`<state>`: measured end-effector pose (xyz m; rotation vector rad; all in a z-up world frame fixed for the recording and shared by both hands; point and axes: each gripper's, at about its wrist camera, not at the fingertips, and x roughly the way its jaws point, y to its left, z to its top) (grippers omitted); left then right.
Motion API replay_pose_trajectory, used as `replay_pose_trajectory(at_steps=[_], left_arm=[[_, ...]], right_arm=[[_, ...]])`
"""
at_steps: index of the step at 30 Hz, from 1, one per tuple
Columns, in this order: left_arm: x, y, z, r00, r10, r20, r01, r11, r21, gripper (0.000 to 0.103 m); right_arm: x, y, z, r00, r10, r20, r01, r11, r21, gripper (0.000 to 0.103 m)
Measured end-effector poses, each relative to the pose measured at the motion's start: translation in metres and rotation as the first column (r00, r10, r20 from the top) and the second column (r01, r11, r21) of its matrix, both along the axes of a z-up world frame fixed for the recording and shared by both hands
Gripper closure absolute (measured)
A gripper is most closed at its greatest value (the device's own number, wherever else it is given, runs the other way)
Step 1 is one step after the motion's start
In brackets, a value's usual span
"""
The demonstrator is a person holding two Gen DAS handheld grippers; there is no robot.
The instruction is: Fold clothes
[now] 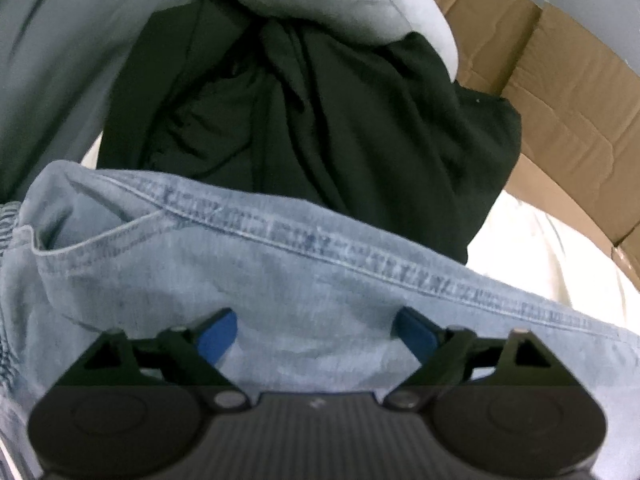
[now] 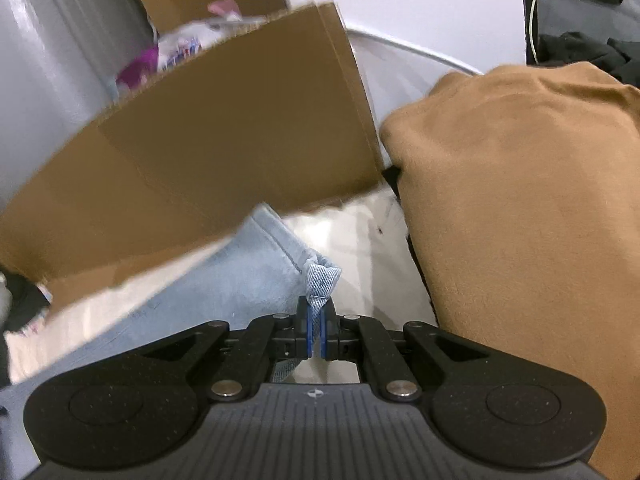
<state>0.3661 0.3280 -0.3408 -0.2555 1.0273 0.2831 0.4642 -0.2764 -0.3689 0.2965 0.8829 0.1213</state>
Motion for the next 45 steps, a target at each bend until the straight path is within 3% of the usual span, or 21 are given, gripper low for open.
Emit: replay_pose_trajectory(at_steps=[4, 9, 13, 17, 20, 23, 24, 29, 32, 37, 45], left_arm=[[-0.004, -0.012, 0.008, 0.997, -0.078, -0.011, 0.078, 0.996, 0.053, 0.019], [-0.005, -0.034, 0.019, 0.975, -0.219, -0.035, 0.222, 0.963, 0.153, 0.020], [-0.009, -0.045, 0.026, 0.964, -0.264, -0.045, 0.268, 0.949, 0.168, 0.022], [-0.026, -0.063, 0.030, 0.950, -0.311, -0.030, 0.311, 0.936, 0.164, 0.024], [-0.027, -0.081, 0.024, 0.931, -0.362, -0.048, 0.365, 0.917, 0.163, 0.028], [-0.019, -0.093, 0.013, 0.910, -0.409, -0.067, 0.415, 0.892, 0.178, 0.043], [-0.019, -0.097, 0.008, 0.910, -0.409, -0.070, 0.415, 0.891, 0.185, 0.049], [0.001, -0.088, -0.007, 0.926, -0.372, -0.061, 0.377, 0.911, 0.169, 0.048], [0.006, -0.092, -0.009, 0.926, -0.373, -0.061, 0.378, 0.908, 0.180, 0.048], [0.004, -0.101, -0.014, 0.916, -0.398, -0.052, 0.399, 0.888, 0.229, 0.046], [0.013, -0.113, -0.016, 0.928, -0.370, -0.050, 0.370, 0.895, 0.249, 0.042]], right_arm=[[0.002, 0.005, -0.021, 0.996, 0.018, -0.086, -0.025, 0.996, -0.084, 0.096], [-0.011, 0.010, -0.008, 0.999, 0.028, -0.043, -0.035, 0.985, -0.172, 0.084], [-0.020, 0.019, 0.002, 0.997, 0.077, 0.027, -0.069, 0.975, -0.213, 0.077], [-0.021, 0.044, 0.001, 0.979, 0.198, 0.048, -0.184, 0.962, -0.201, 0.067], [-0.020, 0.073, -0.009, 0.954, 0.297, 0.039, -0.283, 0.936, -0.210, 0.066], [-0.011, 0.102, -0.023, 0.925, 0.377, 0.045, -0.354, 0.900, -0.253, 0.066], [-0.005, 0.112, -0.029, 0.915, 0.401, 0.042, -0.377, 0.887, -0.266, 0.066], [0.032, 0.143, -0.049, 0.906, 0.423, -0.024, -0.409, 0.861, -0.303, 0.066], [0.049, 0.152, -0.058, 0.913, 0.407, -0.035, -0.391, 0.844, -0.368, 0.066], [0.063, 0.148, -0.064, 0.925, 0.379, 0.002, -0.353, 0.864, -0.358, 0.065], [0.083, 0.159, -0.067, 0.932, 0.362, 0.039, -0.318, 0.862, -0.395, 0.061]])
